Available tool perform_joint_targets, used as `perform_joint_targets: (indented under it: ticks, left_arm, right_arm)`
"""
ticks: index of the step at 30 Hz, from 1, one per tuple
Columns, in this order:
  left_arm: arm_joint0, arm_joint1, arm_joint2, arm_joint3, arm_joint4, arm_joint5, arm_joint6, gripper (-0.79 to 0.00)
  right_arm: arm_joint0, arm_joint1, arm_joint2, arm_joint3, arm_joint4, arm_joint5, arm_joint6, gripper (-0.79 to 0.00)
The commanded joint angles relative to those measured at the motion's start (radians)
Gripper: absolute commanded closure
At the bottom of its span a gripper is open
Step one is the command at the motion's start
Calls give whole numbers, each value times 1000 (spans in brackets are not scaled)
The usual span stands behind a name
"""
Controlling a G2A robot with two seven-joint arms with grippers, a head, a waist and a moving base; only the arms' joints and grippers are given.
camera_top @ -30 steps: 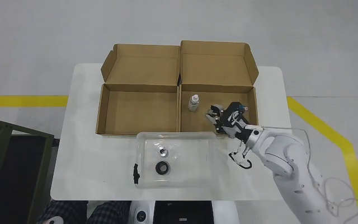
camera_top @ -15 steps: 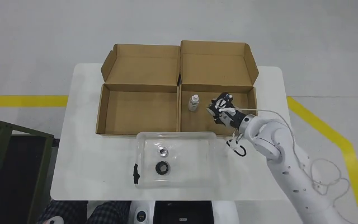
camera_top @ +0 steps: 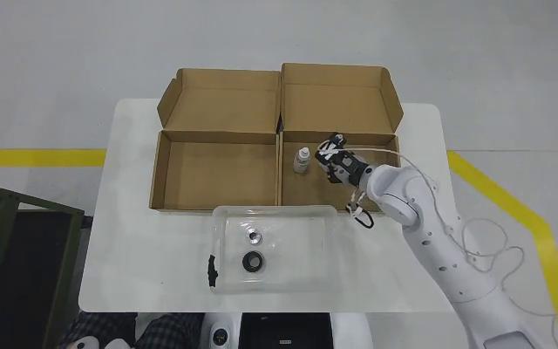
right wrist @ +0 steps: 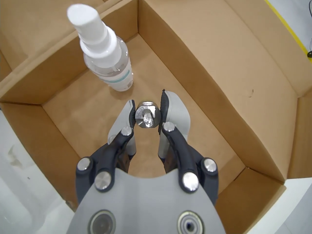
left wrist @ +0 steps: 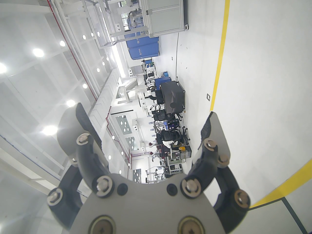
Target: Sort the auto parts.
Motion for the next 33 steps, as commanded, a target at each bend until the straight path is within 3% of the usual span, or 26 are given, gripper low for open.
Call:
perform_joint_targets:
  ticks: [1, 9, 10, 12, 15, 24, 33]
  left_arm:
    - [0, 0, 0, 0, 0, 0, 0, -785]
    - [0, 0, 0, 0, 0, 0, 0, -785]
    - [0, 0, 0, 0, 0, 0, 0, -785]
    - [0, 0, 0, 0, 0, 0, 0, -785]
    - [0, 0, 0, 0, 0, 0, 0, -785]
    - [0, 0, 0, 0, 0, 0, 0, -785]
    - [0, 0, 0, 0, 0, 0, 0, -785]
  right_arm:
    - [17, -6, -16, 28, 4, 4, 4, 0]
    - [62, -24, -62, 103, 9, 13, 4, 0]
    - [64, -26, -64, 109, 10, 14, 3, -43]
    - [71, -29, -69, 120, 10, 16, 1, -289]
    - [78, -32, -75, 131, 10, 19, 1, -459]
    - [61, -32, -49, 99, 17, 24, -21, -449]
    - [-80, 3, 68, -121, -12, -8, -27, -471]
